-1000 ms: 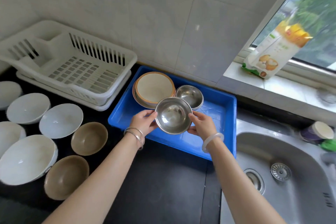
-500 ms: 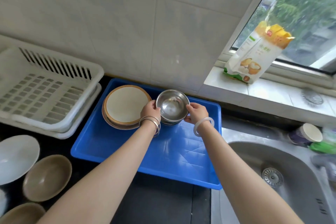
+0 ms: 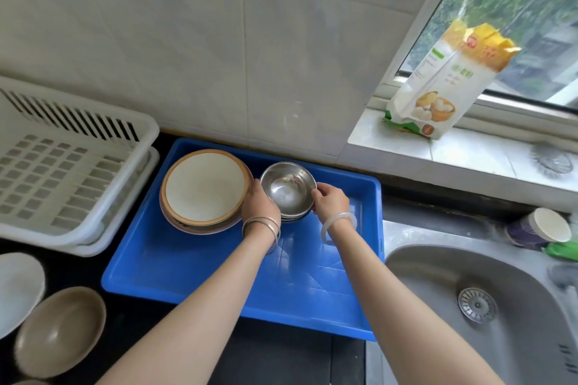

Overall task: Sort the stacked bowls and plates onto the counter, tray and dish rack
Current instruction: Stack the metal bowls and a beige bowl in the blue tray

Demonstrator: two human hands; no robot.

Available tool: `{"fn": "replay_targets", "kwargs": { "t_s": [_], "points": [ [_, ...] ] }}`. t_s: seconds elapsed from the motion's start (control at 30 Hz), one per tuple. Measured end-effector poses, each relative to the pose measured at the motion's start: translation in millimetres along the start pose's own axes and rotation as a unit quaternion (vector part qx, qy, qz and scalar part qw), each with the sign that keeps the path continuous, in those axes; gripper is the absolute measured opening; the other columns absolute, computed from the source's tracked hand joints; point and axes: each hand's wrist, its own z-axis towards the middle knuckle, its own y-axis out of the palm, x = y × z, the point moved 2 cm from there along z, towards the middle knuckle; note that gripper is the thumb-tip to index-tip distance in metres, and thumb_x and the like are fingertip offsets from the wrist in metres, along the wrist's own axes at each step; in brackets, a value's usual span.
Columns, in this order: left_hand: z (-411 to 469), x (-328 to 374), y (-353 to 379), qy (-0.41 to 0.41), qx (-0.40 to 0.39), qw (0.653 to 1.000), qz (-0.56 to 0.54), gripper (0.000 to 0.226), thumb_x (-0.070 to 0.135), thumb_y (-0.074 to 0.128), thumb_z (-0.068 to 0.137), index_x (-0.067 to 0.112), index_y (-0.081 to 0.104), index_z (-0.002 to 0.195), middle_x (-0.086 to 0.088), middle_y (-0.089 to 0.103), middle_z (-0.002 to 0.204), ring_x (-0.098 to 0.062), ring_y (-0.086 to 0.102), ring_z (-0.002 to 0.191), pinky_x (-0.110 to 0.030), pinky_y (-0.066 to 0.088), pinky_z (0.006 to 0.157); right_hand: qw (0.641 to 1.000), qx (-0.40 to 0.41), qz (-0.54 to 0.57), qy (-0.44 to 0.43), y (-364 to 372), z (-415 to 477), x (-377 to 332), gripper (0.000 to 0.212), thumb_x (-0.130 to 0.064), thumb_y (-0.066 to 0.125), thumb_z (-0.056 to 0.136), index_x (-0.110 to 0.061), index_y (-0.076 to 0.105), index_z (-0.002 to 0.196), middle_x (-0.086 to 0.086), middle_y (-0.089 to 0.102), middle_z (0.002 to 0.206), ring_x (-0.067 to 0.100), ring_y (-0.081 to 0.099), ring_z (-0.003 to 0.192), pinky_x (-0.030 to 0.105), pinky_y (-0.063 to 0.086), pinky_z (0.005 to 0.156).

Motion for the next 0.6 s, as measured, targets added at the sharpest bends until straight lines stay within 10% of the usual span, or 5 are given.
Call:
{"fn": "replay_targets", "kwargs": {
  "t_s": [0.17, 0.6],
  "points": [
    [-6, -9, 5, 0.027, 0.029, 0.998, -0.056, 0.056, 0.007, 0.043, 0.093, 0.011, 0.024, 0.145, -0.011, 0.034, 0.15, -0.029, 0.036, 0.137, -0.038, 0.035, 0.109, 1.0, 0.015, 0.003, -0.024, 1, -7, 1, 0.029, -0.014, 0.046, 0.092, -0.011, 0.063, 0.115, 0.011, 0.066, 0.114, 0.028, 0.06, 0.102, 0.036, 0.046, 0.087],
    [-26, -21, -2, 0.064, 0.001, 0.995, -0.08, 0.053, 0.015, 0.047, 0.093, 0.014, 0.031, 0.143, -0.01, 0.037, 0.149, -0.028, 0.036, 0.136, -0.034, 0.033, 0.107, 1.0, -0.015, -0.002, -0.016, -1, -35, 5, 0.042, -0.025, 0.041, 0.097, -0.016, 0.043, 0.138, 0.005, 0.051, 0.139, 0.025, 0.049, 0.126, 0.035, 0.038, 0.103]
  ]
}}
